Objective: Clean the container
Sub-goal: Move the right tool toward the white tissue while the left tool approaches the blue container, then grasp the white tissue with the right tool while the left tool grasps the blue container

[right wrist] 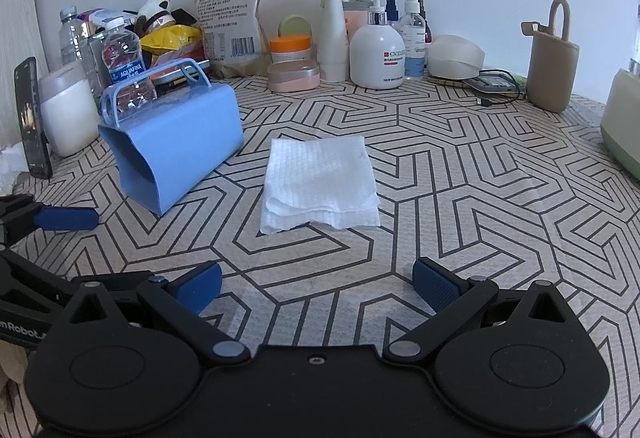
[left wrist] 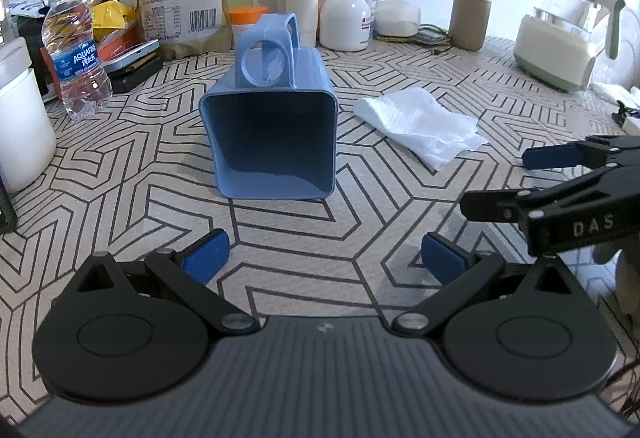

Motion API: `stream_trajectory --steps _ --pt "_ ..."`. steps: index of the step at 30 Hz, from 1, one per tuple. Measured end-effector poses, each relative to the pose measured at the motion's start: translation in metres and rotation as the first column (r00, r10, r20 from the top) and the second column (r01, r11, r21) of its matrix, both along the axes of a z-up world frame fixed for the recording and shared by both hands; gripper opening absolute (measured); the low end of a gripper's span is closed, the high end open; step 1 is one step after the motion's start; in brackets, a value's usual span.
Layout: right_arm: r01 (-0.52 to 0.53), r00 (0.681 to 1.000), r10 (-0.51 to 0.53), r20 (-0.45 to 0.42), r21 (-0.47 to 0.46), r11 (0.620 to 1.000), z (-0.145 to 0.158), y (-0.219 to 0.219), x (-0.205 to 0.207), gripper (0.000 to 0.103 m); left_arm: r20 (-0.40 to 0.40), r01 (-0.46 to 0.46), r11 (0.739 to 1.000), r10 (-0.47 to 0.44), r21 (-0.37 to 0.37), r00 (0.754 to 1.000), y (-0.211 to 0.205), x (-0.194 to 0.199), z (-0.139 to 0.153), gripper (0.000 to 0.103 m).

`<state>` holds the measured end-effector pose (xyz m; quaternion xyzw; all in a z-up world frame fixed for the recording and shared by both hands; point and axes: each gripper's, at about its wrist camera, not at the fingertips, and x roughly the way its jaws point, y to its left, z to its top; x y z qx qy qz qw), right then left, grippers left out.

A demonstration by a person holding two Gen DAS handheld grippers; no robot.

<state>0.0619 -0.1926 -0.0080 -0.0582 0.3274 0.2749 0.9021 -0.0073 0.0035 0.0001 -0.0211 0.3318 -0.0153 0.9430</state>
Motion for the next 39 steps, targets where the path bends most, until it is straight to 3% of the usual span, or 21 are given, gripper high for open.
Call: stream_trajectory --steps 4,16,24,26,28,30,31,33,36,37,39 --pt "0.000 1.000 0.000 0.000 0.003 1.000 0.000 0.000 0.000 0.103 0.006 -0.009 0.999 0.009 0.046 1.000 -0.008 -0.004 -0.001 0.103" --pt "-0.004 1.000 0.004 -0.003 0.018 1.000 0.000 -0.002 0.000 0.103 -0.003 -0.007 0.999 0.008 0.039 1.000 -0.008 -0.004 -0.001 0.103" --pt "-0.081 0.997 0.081 -0.005 0.010 0.997 -0.001 0.003 -0.001 0.103 -0.046 0.032 0.999 -0.031 0.038 0.998 -0.005 -0.002 0.002 0.103" --pt "-0.121 0.992 0.122 -0.014 0.053 0.991 0.001 -0.001 0.000 0.102 -0.040 0.048 0.999 -0.048 0.014 0.998 0.000 -0.004 0.004 0.103" --pt "-0.119 0.993 0.121 -0.017 0.093 0.989 0.002 -0.006 0.000 0.090 0.002 0.046 0.998 -0.046 -0.032 0.999 0.008 -0.009 0.008 0.103" --pt "-0.116 0.993 0.119 -0.024 0.112 0.987 0.005 -0.010 0.002 0.069 0.094 0.037 0.999 -0.036 -0.011 0.995 0.013 -0.017 0.014 0.103" --pt "-0.130 0.991 0.134 -0.023 0.119 0.984 0.008 -0.011 0.003 0.065 0.122 0.026 0.999 -0.030 0.029 0.992 0.013 -0.018 0.017 0.103" --pt "-0.175 0.984 0.177 -0.012 0.104 0.979 0.015 -0.007 0.006 0.066 0.171 -0.002 0.993 -0.019 0.118 0.985 0.012 -0.018 0.022 0.103" --pt "-0.203 0.979 0.203 0.030 0.025 0.979 0.023 0.009 0.009 0.068 0.171 0.055 0.987 -0.081 0.152 0.982 0.014 -0.012 0.025 0.103" --pt "-0.221 0.974 0.222 0.054 -0.013 0.975 0.027 0.016 0.009 0.069 0.177 0.097 0.986 -0.119 0.132 0.977 0.016 -0.010 0.026 0.103" --pt "-0.261 0.961 0.265 0.078 -0.056 0.964 0.032 0.028 0.011 0.082 0.185 0.162 0.983 -0.176 0.085 0.967 0.021 -0.005 0.027 0.103"
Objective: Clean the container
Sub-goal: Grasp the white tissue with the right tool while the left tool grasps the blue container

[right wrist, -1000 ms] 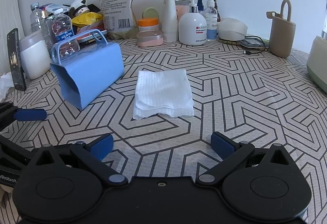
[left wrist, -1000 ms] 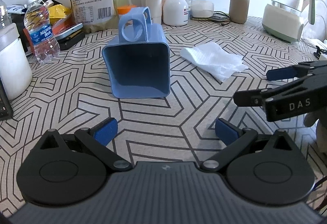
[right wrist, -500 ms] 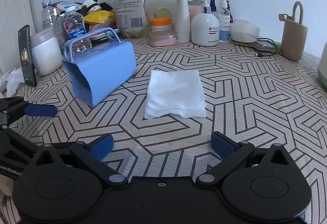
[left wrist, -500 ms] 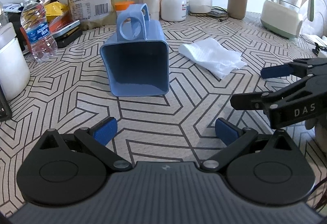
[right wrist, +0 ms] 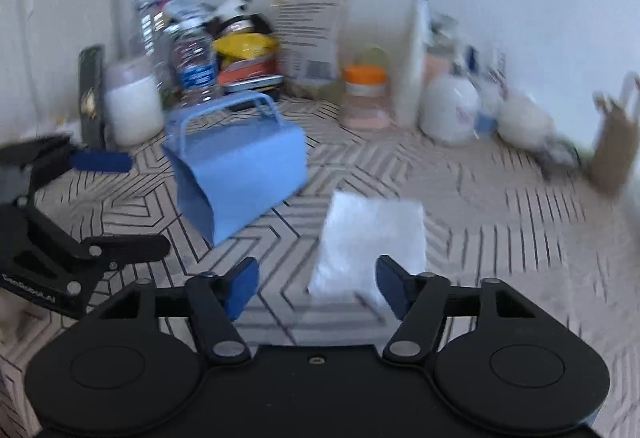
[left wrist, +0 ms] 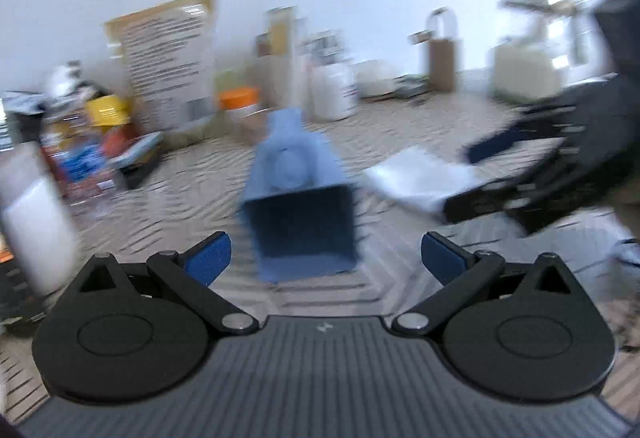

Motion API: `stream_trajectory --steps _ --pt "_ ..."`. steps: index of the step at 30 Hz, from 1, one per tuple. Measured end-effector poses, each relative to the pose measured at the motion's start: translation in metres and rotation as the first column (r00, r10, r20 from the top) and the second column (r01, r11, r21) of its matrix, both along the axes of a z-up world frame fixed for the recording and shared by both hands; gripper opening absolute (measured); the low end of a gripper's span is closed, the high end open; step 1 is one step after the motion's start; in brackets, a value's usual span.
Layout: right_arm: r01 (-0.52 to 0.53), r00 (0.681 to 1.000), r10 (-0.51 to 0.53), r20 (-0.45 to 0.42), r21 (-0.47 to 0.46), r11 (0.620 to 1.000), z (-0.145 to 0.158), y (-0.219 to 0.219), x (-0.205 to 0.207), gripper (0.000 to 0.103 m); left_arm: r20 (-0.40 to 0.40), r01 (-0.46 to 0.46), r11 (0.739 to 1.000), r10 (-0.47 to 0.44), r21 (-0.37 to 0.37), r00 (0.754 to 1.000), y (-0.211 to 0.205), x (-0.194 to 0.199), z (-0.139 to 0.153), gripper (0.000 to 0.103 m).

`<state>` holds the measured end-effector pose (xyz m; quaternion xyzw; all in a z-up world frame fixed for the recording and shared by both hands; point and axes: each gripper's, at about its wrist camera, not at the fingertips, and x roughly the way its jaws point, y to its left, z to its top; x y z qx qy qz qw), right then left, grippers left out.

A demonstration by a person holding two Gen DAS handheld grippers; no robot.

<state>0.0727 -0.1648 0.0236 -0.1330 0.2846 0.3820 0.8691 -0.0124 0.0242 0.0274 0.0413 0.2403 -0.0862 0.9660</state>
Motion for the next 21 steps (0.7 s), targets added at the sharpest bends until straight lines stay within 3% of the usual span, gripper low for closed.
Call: stream_trajectory --steps 3,8,9,13,16,19,21 --pt "0.004 1.000 -0.004 -0.004 0.024 1.000 0.002 0.007 0.016 0.084 -0.040 -0.034 0.999 0.033 -0.013 0.999 0.003 0.014 -0.002 0.103" --pt "0.010 0.995 -0.006 -0.101 0.034 0.999 -0.013 0.011 0.047 0.079 -0.073 -0.069 0.997 0.070 0.017 0.995 0.006 0.025 -0.011 0.103" --pt "0.001 0.994 0.000 -0.111 0.014 1.000 -0.017 0.012 0.049 0.073 -0.089 -0.072 0.997 0.072 0.007 0.993 0.008 0.027 -0.012 0.103" --pt "-0.037 0.998 0.034 -0.045 -0.054 0.998 -0.026 0.018 0.047 0.070 -0.104 -0.096 0.990 0.086 -0.104 0.991 0.015 0.032 -0.017 0.103" --pt "-0.065 0.997 0.063 -0.044 -0.038 0.997 -0.028 0.015 0.050 0.069 -0.080 -0.122 0.991 0.117 -0.063 0.990 0.008 0.037 -0.017 0.103" --pt "-0.099 0.995 0.098 -0.038 -0.024 0.995 -0.029 0.013 0.052 0.059 -0.021 -0.135 0.991 0.135 -0.011 0.991 0.003 0.043 -0.015 0.103" --pt "-0.121 0.992 0.120 -0.035 -0.023 0.992 -0.029 0.012 0.054 0.049 -0.031 -0.142 0.990 0.142 0.007 0.989 0.002 0.052 -0.016 0.103"
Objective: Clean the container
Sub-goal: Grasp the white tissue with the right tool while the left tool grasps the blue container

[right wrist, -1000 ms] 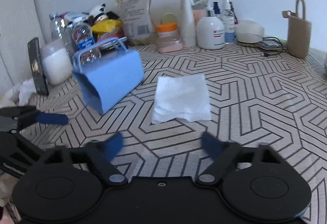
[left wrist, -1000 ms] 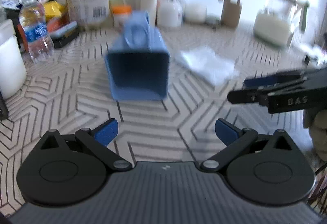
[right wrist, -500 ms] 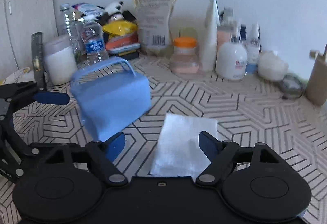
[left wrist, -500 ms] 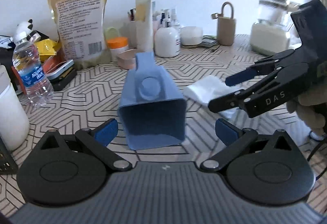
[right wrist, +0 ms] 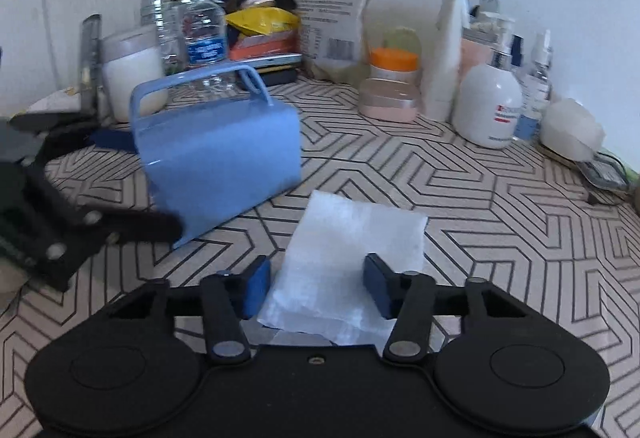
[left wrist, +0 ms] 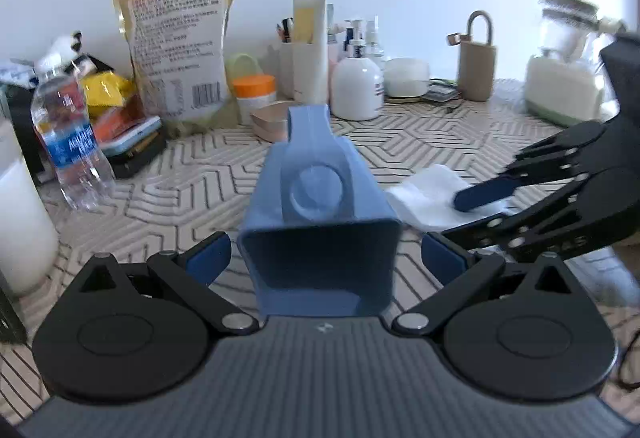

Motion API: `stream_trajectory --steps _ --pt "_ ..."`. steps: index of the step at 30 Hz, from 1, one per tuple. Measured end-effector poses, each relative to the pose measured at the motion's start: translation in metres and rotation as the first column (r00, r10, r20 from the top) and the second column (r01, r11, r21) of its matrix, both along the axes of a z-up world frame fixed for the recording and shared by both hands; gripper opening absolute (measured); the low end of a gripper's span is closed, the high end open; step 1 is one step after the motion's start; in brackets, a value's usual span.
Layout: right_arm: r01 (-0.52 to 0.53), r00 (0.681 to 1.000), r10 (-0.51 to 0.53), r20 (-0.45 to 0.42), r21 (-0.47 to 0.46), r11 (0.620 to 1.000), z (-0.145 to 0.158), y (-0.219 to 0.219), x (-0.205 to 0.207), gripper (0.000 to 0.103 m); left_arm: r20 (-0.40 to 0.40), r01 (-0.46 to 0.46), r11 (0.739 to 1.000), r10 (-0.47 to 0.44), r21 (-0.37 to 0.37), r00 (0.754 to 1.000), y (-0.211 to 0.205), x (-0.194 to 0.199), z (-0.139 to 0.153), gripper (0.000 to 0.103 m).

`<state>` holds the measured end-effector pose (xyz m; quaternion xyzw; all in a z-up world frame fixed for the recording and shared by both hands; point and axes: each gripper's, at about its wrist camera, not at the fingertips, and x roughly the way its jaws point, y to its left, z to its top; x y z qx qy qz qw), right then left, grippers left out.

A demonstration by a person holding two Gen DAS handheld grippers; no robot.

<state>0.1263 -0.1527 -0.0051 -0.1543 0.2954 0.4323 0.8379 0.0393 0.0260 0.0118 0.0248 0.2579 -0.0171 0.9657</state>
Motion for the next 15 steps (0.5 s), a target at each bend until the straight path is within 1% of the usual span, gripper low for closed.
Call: stream_trajectory --steps 1,3,5,6,8,9,10,11,13,15 --pt "-0.001 1.000 0.001 -0.002 -0.002 1.000 0.001 -0.001 0.002 0.047 -0.016 0.004 1.000 -0.004 -0.012 1.000 0.001 0.005 0.000 0.103" --pt "-0.001 1.000 0.000 -0.011 -0.006 1.000 0.003 -0.004 0.006 0.035 -0.036 0.013 0.999 -0.014 -0.047 0.999 0.005 0.010 -0.002 0.103" --pt "0.000 1.000 -0.001 -0.019 -0.005 1.000 0.004 -0.006 0.009 0.031 -0.067 0.019 0.997 -0.024 -0.079 0.997 0.009 0.015 -0.004 0.103" --pt "0.004 1.000 -0.004 -0.026 0.003 1.000 0.004 -0.008 0.011 0.027 -0.083 0.008 0.996 -0.016 -0.091 0.996 0.011 0.017 -0.005 0.103" --pt "0.012 0.999 -0.011 -0.035 0.013 1.000 0.004 -0.009 0.013 0.025 -0.098 -0.031 0.993 0.020 -0.115 0.995 0.015 0.019 -0.007 0.103" --pt "0.014 0.999 -0.013 -0.046 0.023 1.000 0.005 -0.010 0.013 0.024 -0.098 -0.055 0.990 0.043 -0.127 0.994 0.018 0.020 -0.007 0.097" --pt "0.014 0.997 -0.010 -0.076 0.053 0.999 0.006 -0.011 0.015 0.024 -0.094 -0.065 0.989 0.052 -0.135 0.994 0.021 0.021 -0.007 0.091" --pt "0.015 0.994 -0.006 -0.106 0.083 0.996 0.007 -0.012 0.016 0.023 -0.088 -0.056 0.990 0.045 -0.131 0.995 0.021 0.022 -0.008 0.074" --pt "0.003 0.988 0.020 -0.155 0.144 0.990 0.010 -0.012 0.017 0.023 -0.084 -0.052 0.993 0.043 -0.103 0.996 0.018 0.024 -0.007 0.074" --pt "-0.015 0.979 0.056 -0.194 0.205 0.979 0.014 -0.011 0.019 0.023 -0.080 -0.019 0.997 0.013 -0.073 0.997 0.012 0.026 -0.007 0.073"
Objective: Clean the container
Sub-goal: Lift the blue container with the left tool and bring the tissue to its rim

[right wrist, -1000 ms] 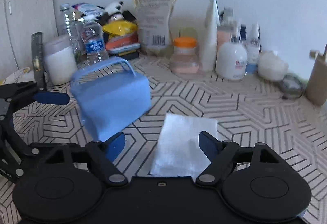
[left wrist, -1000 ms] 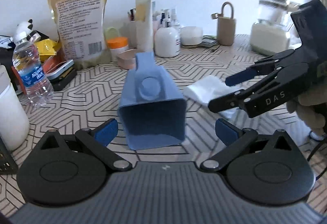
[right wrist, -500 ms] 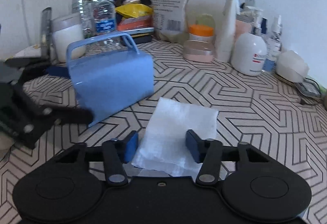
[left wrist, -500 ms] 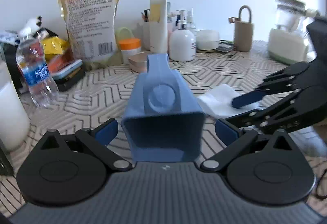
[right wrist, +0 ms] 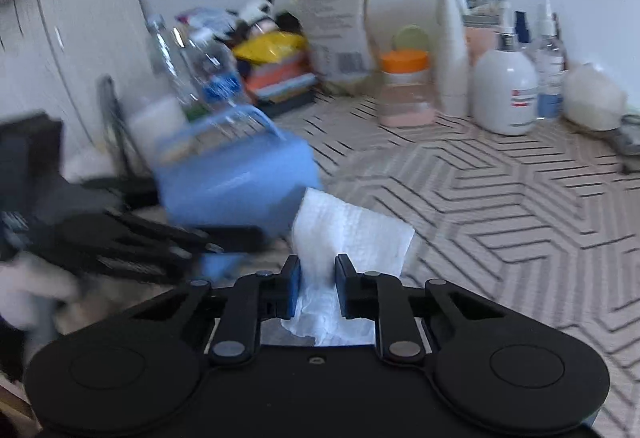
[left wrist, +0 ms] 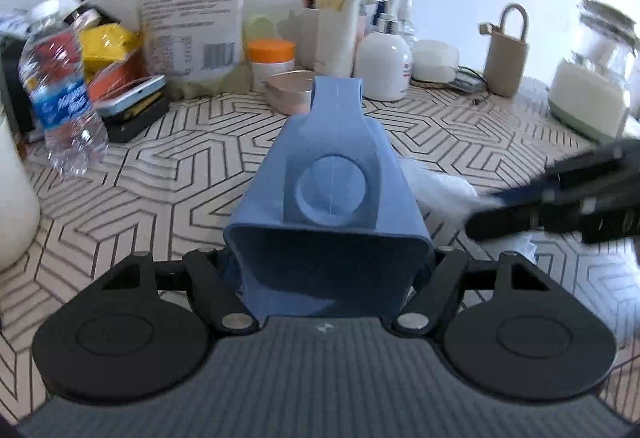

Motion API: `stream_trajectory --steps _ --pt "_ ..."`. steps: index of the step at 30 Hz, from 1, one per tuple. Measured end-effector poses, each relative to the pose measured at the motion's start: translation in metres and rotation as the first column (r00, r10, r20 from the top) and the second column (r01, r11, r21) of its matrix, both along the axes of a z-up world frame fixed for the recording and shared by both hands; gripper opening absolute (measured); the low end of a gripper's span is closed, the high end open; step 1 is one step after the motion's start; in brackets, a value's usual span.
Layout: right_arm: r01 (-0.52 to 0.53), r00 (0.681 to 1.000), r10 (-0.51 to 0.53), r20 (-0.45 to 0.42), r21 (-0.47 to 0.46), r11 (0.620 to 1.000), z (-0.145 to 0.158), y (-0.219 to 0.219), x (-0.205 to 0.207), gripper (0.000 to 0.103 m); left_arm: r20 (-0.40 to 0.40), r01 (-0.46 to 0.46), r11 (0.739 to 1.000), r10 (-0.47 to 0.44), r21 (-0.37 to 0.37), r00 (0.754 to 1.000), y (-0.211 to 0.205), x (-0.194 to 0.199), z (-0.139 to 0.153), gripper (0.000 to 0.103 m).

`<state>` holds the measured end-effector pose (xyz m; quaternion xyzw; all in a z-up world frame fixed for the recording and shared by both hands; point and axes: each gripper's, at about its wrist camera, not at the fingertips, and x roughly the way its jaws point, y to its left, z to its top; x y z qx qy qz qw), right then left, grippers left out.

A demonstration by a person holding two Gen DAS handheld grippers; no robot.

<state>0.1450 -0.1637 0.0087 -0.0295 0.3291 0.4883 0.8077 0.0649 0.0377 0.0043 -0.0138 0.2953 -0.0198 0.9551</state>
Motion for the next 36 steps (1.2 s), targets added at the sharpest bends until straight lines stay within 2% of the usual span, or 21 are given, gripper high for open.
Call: stream_trajectory --steps 4,7,10,13,15,18,23,27,36 --pt "-0.028 0.999 0.032 -0.033 0.113 0.993 0.011 0.001 0.004 0.023 0.016 0.058 0.996 -0.059 0.061 0.998 -0.015 0.003 0.002 0.073" --pt "-0.030 0.997 0.042 -0.060 0.189 0.981 0.014 -0.002 0.011 0.023 0.031 0.085 0.995 -0.087 0.055 0.996 -0.017 0.006 0.003 0.073" --pt "-0.031 0.989 0.069 -0.133 0.268 0.963 0.011 -0.009 0.018 0.023 0.081 0.098 0.995 -0.098 0.007 0.992 -0.011 0.004 0.005 0.073" --pt "-0.050 0.973 0.124 -0.194 0.348 0.936 0.007 -0.017 0.021 0.023 0.111 0.120 0.993 -0.118 -0.007 0.987 -0.010 -0.003 0.007 0.073" --pt "-0.055 0.966 0.146 -0.213 0.386 0.921 0.004 -0.022 0.020 0.023 0.105 0.120 0.993 -0.122 0.021 0.987 -0.015 -0.004 0.007 0.073" --pt "-0.093 0.968 0.175 -0.182 0.388 0.917 0.005 -0.022 0.007 0.023 0.100 0.124 0.991 -0.128 0.040 0.987 -0.018 -0.003 0.007 0.073" --pt "-0.152 0.947 0.256 -0.192 0.435 0.887 0.008 -0.014 0.002 0.023 0.089 0.123 0.990 -0.128 0.063 0.988 -0.022 -0.002 0.007 0.073" --pt "-0.117 0.957 0.215 -0.192 0.424 0.898 0.006 -0.018 0.006 0.023 0.086 0.143 0.986 -0.151 0.090 0.985 -0.027 -0.004 0.007 0.073" --pt "-0.058 0.982 0.122 -0.145 0.383 0.922 0.003 -0.019 0.014 0.022 0.057 0.171 0.982 -0.176 0.084 0.983 -0.029 -0.005 0.004 0.073"
